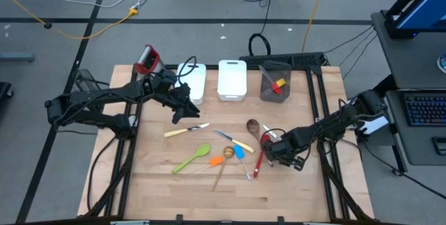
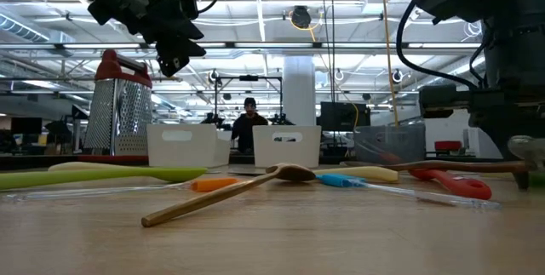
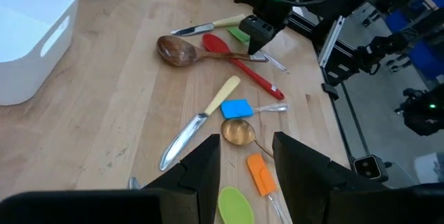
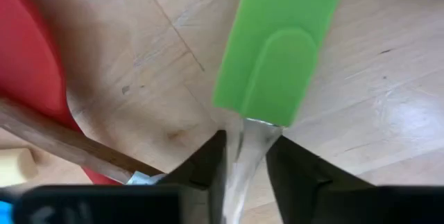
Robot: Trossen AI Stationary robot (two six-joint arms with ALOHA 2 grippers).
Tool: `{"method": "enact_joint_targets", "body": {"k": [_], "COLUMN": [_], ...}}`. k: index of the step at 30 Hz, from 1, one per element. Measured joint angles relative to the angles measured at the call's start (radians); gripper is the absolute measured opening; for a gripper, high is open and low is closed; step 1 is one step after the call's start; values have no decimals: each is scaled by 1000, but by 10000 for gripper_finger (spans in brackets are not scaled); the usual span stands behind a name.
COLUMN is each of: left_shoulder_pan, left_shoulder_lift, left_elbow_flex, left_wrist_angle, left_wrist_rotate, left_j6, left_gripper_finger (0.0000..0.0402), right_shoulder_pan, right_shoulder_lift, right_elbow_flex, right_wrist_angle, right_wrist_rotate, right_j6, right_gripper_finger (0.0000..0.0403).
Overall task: Pick & Place Kitchen Items
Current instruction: Put the green spatula into the black bin
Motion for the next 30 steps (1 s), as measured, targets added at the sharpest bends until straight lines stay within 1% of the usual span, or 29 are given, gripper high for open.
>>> {"method": "enact_joint_targets", "body": {"k": [4,6,21,24,30], "left_shoulder_pan": [0,0,0,0,0], "left_shoulder_lift": [0,0,0,0,0], "left_elbow_flex": [0,0,0,0,0], "left_wrist_angle": [0,0,0,0,6], "left_wrist_rotate": [0,0,0,0,0], "left_j6": [-3,-4,-5,-5,-5], "left_gripper_finger": [136,136,136,136,136], "right_shoulder_pan": [-15,-23,-38,-33,-31], "right_shoulder_lift": [0,0,0,-22,-128], "right_elbow_flex": [0,0,-1,-1,1], "right_wrist_angle": [-14,-25,-29,-20,5], "right_wrist_rotate": [3,1,-17,-15,-10], "right_j6": [-11,-23,-37,-40,-79], "right_gripper_finger": [39,26,26,26,26]}}
